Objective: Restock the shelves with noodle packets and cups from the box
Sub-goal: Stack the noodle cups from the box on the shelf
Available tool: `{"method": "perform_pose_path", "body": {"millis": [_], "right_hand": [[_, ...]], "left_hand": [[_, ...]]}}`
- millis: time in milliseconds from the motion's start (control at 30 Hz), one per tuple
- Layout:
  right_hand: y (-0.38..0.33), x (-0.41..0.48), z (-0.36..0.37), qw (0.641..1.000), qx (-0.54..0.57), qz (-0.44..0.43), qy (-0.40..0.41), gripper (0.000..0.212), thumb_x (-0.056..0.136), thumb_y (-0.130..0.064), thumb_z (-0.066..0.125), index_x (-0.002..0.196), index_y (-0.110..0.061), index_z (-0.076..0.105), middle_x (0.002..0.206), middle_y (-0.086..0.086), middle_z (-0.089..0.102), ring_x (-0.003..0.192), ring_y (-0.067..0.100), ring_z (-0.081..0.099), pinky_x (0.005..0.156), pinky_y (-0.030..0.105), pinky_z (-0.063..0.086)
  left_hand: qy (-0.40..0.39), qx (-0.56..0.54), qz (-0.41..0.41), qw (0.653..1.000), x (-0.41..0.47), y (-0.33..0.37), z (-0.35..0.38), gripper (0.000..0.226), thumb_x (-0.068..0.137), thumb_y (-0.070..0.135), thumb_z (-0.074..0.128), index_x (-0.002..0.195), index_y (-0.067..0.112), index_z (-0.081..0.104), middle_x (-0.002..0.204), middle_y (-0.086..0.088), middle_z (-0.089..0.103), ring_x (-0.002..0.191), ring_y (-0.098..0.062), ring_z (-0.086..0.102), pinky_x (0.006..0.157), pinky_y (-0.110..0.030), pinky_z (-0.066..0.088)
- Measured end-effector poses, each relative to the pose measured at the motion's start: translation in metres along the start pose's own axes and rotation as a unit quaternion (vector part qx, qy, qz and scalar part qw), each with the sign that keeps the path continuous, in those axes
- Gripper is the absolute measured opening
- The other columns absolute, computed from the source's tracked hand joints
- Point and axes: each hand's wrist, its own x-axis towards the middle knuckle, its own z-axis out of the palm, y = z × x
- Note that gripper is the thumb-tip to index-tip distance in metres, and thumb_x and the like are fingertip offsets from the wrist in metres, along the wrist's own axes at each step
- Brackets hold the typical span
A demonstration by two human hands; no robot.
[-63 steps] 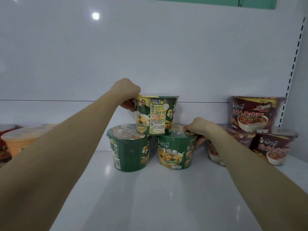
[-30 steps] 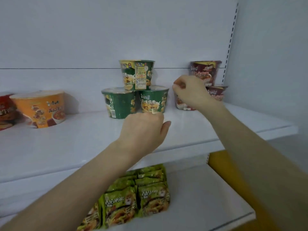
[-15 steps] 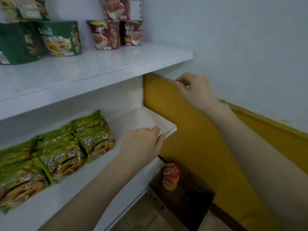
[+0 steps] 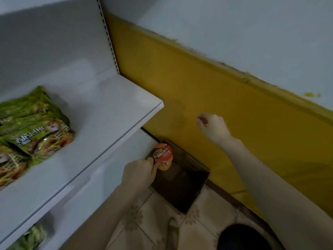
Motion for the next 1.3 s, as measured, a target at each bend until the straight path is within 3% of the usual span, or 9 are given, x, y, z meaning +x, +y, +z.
{"method": "perform_pose_path", "body": {"millis": [100, 267, 400, 600, 767, 867, 967, 1100, 1300], "right_hand": [[0.027, 0.019, 0.029, 0.999, -0.003, 0.014, -0.036, 0.026, 0.098, -0.019, 0.044, 0.11, -0.003, 0.06, 0.1, 0.016, 0.066, 0.08, 0.031, 0.063, 0.069, 0.043, 0.054], [0.062, 0.036, 0.093, 0.994, 0.019, 0.057, -0.095, 0.027, 0.097, -0.02, 0.044, 0.112, -0.004, 0.06, 0.107, 0.014, 0.065, 0.094, 0.029, 0.061, 0.08, 0.04, 0.052], [0.095, 0.045, 0.167, 0.984, 0.024, 0.099, -0.147, 0.029, 0.097, -0.021, 0.044, 0.116, -0.005, 0.058, 0.114, 0.014, 0.063, 0.105, 0.03, 0.059, 0.089, 0.041, 0.049], [0.14, 0.061, 0.254, 0.969, 0.089, 0.165, -0.163, 0.031, 0.097, -0.021, 0.045, 0.121, -0.003, 0.054, 0.116, 0.014, 0.061, 0.108, 0.028, 0.056, 0.083, 0.031, 0.043], [0.188, 0.095, 0.358, 0.957, 0.118, 0.226, -0.137, 0.022, 0.095, -0.02, 0.045, 0.083, -0.003, 0.052, 0.065, 0.0, 0.05, 0.061, 0.015, 0.047, 0.059, 0.021, 0.029], [0.207, 0.118, 0.41, 0.955, 0.148, 0.226, -0.124, 0.028, 0.096, -0.024, 0.045, 0.105, 0.0, 0.057, 0.081, 0.003, 0.056, 0.076, 0.018, 0.051, 0.06, 0.018, 0.029], [0.218, 0.14, 0.453, 0.944, 0.199, 0.236, -0.114, 0.038, 0.096, -0.032, 0.045, 0.114, -0.001, 0.056, 0.078, -0.002, 0.055, 0.075, 0.015, 0.052, 0.065, 0.021, 0.032], [0.232, 0.169, 0.502, 0.923, 0.254, 0.277, -0.08, 0.05, 0.094, -0.04, 0.047, 0.125, -0.002, 0.049, 0.12, 0.013, 0.06, 0.108, 0.025, 0.059, 0.07, 0.022, 0.044], [0.231, 0.189, 0.527, 0.903, 0.342, 0.261, -0.003, 0.036, 0.099, -0.028, 0.04, 0.126, -0.006, 0.049, 0.116, 0.009, 0.058, 0.099, 0.018, 0.056, 0.078, 0.028, 0.047]], "left_hand": [[-0.031, -0.016, -0.058, 0.998, 0.013, -0.002, 0.034, 0.025, 0.092, 0.028, 0.053, 0.077, 0.01, 0.06, 0.069, -0.009, 0.065, 0.06, -0.027, 0.062, 0.051, -0.029, 0.042], [-0.093, -0.003, -0.111, 0.989, 0.027, -0.016, 0.084, 0.033, 0.099, 0.036, 0.031, 0.106, 0.013, 0.054, 0.098, -0.007, 0.064, 0.091, -0.025, 0.061, 0.07, -0.03, 0.041], [-0.134, 0.021, -0.113, 0.984, 0.042, -0.045, 0.153, 0.035, 0.098, 0.035, 0.032, 0.107, 0.012, 0.056, 0.094, -0.009, 0.064, 0.086, -0.025, 0.061, 0.065, -0.029, 0.036], [-0.135, 0.0, -0.118, 0.984, 0.061, -0.073, 0.238, 0.033, 0.099, 0.035, 0.029, 0.1, 0.015, 0.055, 0.09, -0.006, 0.064, 0.08, -0.02, 0.06, 0.06, -0.025, 0.031], [-0.142, 0.005, -0.099, 0.985, 0.077, -0.103, 0.328, 0.032, 0.099, 0.037, 0.028, 0.096, 0.017, 0.053, 0.073, 0.004, 0.052, 0.061, -0.008, 0.043, 0.045, -0.017, 0.016], [-0.129, 0.006, -0.097, 0.987, 0.095, -0.119, 0.376, 0.032, 0.099, 0.037, 0.03, 0.098, 0.016, 0.054, 0.073, 0.003, 0.051, 0.061, -0.009, 0.042, 0.044, -0.017, 0.016], [-0.122, -0.003, -0.097, 0.988, 0.109, -0.133, 0.421, 0.033, 0.098, 0.037, 0.031, 0.093, 0.015, 0.055, 0.075, -0.001, 0.059, 0.06, -0.01, 0.046, 0.044, -0.018, 0.019], [-0.131, -0.022, -0.114, 0.985, 0.12, -0.145, 0.465, 0.032, 0.097, 0.037, 0.033, 0.091, 0.015, 0.055, 0.074, -0.002, 0.06, 0.061, -0.012, 0.051, 0.046, -0.02, 0.026], [-0.134, -0.066, -0.141, 0.979, 0.13, -0.156, 0.493, 0.031, 0.097, 0.035, 0.035, 0.096, 0.015, 0.058, 0.075, -0.002, 0.061, 0.066, -0.014, 0.059, 0.057, -0.024, 0.041]]}}
